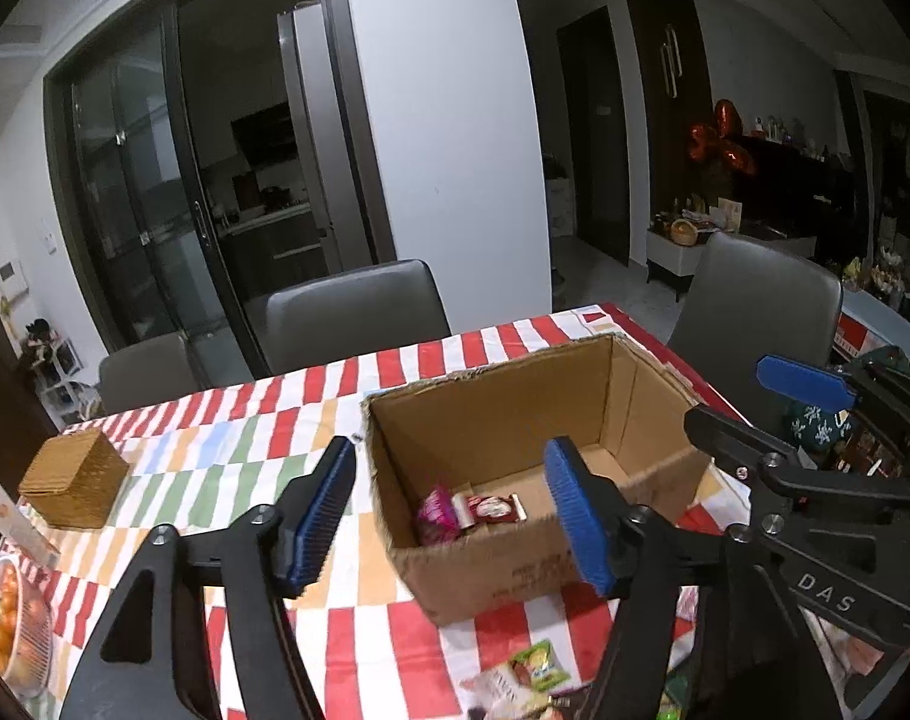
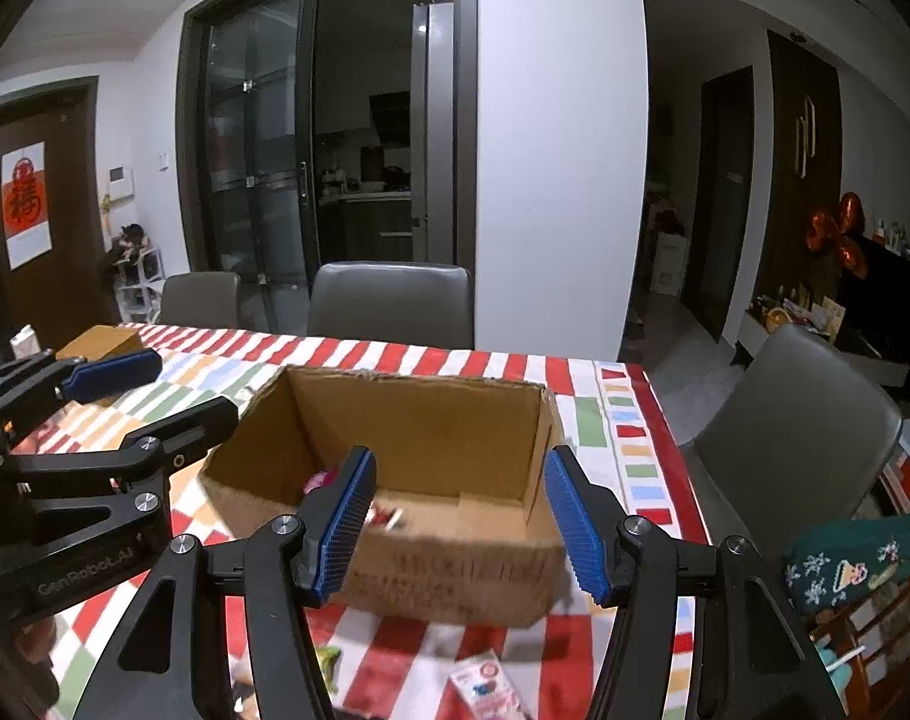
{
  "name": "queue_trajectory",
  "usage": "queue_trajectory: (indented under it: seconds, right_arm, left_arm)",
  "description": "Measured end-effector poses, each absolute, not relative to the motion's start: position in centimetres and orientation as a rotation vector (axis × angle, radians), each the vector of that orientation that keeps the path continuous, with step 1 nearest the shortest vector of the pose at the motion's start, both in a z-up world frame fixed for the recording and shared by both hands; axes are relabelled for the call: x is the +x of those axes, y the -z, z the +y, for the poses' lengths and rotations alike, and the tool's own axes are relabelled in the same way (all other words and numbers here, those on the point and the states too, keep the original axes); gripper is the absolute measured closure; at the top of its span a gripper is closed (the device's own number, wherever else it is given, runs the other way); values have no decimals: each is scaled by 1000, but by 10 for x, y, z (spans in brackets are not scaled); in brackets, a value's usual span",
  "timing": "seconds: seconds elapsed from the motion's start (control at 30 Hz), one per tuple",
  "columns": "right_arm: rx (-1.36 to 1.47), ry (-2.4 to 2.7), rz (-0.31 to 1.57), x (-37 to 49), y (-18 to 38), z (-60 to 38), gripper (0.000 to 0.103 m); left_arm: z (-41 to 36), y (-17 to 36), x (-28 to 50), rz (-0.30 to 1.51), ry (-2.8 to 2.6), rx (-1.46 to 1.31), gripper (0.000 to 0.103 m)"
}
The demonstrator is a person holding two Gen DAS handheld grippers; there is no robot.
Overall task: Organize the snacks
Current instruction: 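Grasp the gold candies with the left gripper while the right grasps the Fortune Biscuits packet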
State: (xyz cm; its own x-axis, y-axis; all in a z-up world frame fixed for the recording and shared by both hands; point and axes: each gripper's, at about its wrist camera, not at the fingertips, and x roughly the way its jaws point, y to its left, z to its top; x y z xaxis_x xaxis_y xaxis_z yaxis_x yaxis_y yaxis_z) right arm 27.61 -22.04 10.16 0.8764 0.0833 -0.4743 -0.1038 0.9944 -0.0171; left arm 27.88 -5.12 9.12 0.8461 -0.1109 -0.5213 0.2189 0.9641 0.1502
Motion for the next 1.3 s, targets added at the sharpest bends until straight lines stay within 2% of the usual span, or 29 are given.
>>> queue_trajectory:
  seconds: [0.23, 0.3, 0.67, 1.3]
  right_arm:
    - [-75, -128, 472, 232, -100, -208, 43]
    - [-84, -135, 475, 222, -98, -203, 38]
    - [-120, -208, 578, 182, -57, -177, 37]
    - [-202, -313, 847, 161, 28, -158, 37]
  left_arm:
    - [-36, -85, 236, 531, 137, 226, 20]
    - [-28, -82, 225, 539, 131, 218, 18]
    - [-6, -49, 178, 614, 124, 212, 18]
    - [-1, 47, 145, 855, 125, 181, 18]
